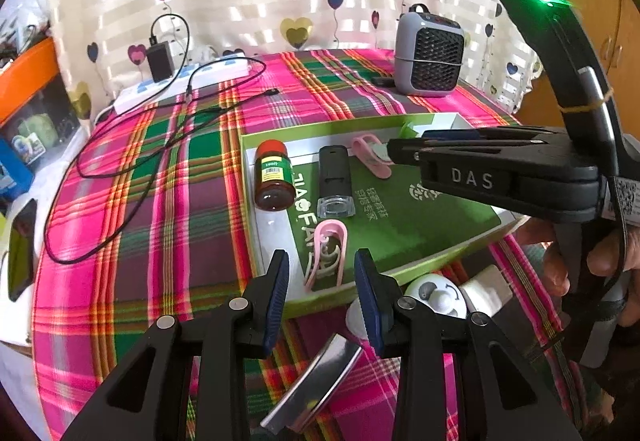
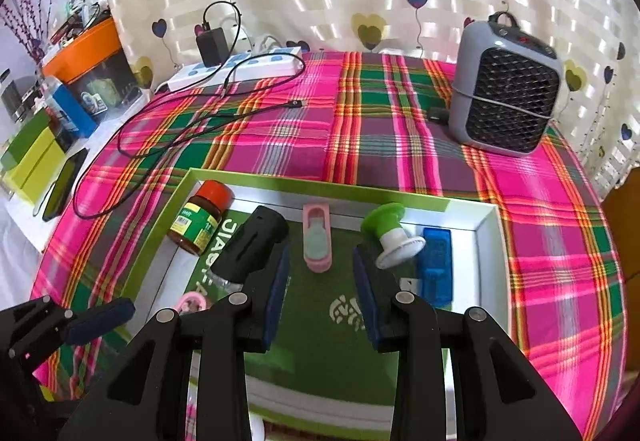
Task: Organize rigid objects
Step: 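Withdraw both tools from the box toward the remaining loose objects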
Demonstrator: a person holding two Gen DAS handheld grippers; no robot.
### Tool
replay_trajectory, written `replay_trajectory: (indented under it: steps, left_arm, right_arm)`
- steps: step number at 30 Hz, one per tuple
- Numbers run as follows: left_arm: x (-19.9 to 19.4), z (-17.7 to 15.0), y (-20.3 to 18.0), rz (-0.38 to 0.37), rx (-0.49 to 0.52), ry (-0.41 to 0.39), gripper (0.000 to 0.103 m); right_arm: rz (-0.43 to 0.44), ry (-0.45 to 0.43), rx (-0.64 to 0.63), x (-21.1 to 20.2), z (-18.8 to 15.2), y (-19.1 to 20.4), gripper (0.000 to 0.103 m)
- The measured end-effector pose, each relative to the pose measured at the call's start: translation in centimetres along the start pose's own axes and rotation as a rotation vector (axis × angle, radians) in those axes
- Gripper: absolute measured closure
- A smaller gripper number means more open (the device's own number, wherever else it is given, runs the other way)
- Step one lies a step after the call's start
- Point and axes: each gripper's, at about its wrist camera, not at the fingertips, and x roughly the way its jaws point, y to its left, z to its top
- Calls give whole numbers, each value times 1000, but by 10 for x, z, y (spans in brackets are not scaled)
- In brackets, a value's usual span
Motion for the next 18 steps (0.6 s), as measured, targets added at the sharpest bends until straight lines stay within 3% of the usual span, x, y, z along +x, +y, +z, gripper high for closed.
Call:
replay_trajectory:
  steps: [18]
  left_arm:
    - [-32,-22,-4,19,-12,-46,70]
  right_arm:
    - [-24,-94,3,-50,-36,8,68]
